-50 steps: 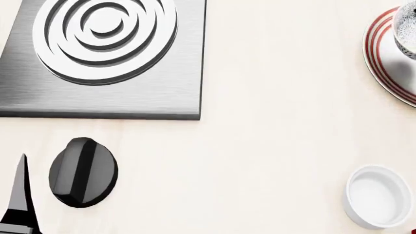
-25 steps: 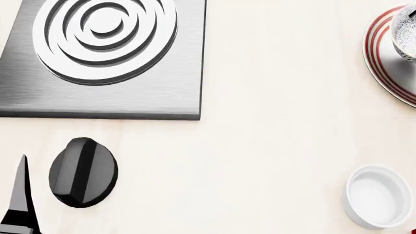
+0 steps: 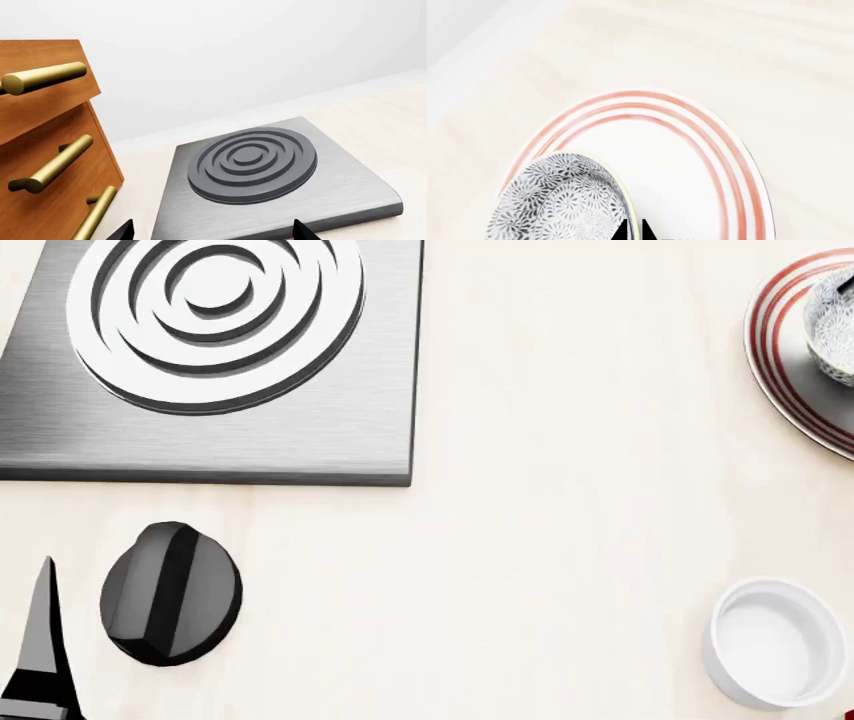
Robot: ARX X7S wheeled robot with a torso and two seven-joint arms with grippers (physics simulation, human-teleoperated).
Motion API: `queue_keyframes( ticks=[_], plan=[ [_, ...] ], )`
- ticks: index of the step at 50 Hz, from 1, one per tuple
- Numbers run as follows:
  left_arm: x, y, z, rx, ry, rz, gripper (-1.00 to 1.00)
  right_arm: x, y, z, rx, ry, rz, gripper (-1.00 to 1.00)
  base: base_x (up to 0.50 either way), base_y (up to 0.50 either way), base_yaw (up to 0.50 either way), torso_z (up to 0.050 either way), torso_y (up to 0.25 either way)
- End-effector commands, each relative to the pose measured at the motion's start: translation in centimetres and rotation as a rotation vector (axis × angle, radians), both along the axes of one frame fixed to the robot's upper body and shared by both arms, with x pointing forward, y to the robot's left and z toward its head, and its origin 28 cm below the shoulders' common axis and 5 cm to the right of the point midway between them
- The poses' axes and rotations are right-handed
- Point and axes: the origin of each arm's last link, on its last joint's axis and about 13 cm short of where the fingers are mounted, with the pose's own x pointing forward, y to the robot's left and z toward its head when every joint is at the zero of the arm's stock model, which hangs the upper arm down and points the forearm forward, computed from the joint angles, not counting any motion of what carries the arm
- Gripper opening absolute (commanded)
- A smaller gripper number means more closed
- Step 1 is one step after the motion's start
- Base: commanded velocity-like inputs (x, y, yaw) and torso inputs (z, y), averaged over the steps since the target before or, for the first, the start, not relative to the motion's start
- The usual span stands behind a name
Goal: Pick the akita bowl next to the ramekin and place it on the plate.
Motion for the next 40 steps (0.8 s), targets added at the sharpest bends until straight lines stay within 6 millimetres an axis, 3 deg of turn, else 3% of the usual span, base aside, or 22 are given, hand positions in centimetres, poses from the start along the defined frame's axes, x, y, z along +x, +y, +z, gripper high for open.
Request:
queue_keyframes(
  ticks=[1, 24, 25, 34, 40],
  plan=[
    [0.0, 0.2, 0.1, -0.013, 0.018, -0.008, 1.00, 0.5, 0.7, 0.1, -0.006, -0.023, 0.024, -1.00, 0.00, 0.00, 0.00, 0.000, 0.000],
    [-0.1, 0.2, -0.1, -0.013, 0.020, -0.010, 1.00, 0.4, 0.3, -0.7, 0.011, -0.011, 0.011, -1.00, 0.00, 0.00, 0.00, 0.000, 0.000],
    [-0.1, 0.2, -0.1, -0.014, 0.022, -0.009, 1.00, 0.4, 0.3, -0.8, 0.011, -0.010, 0.011, 1.00, 0.00, 0.00, 0.00, 0.000, 0.000],
    [-0.1, 0.1, -0.1, -0.012, 0.021, -0.013, 1.00, 0.4, 0.2, -0.5, 0.003, -0.038, 0.012, 1.00, 0.00, 0.00, 0.00, 0.000, 0.000],
    [-0.1, 0.2, -0.2, -0.009, 0.021, -0.012, 1.00, 0.4, 0.6, 0.8, -0.136, -0.078, 0.005, 1.00, 0.00, 0.00, 0.00, 0.000, 0.000]
  ],
)
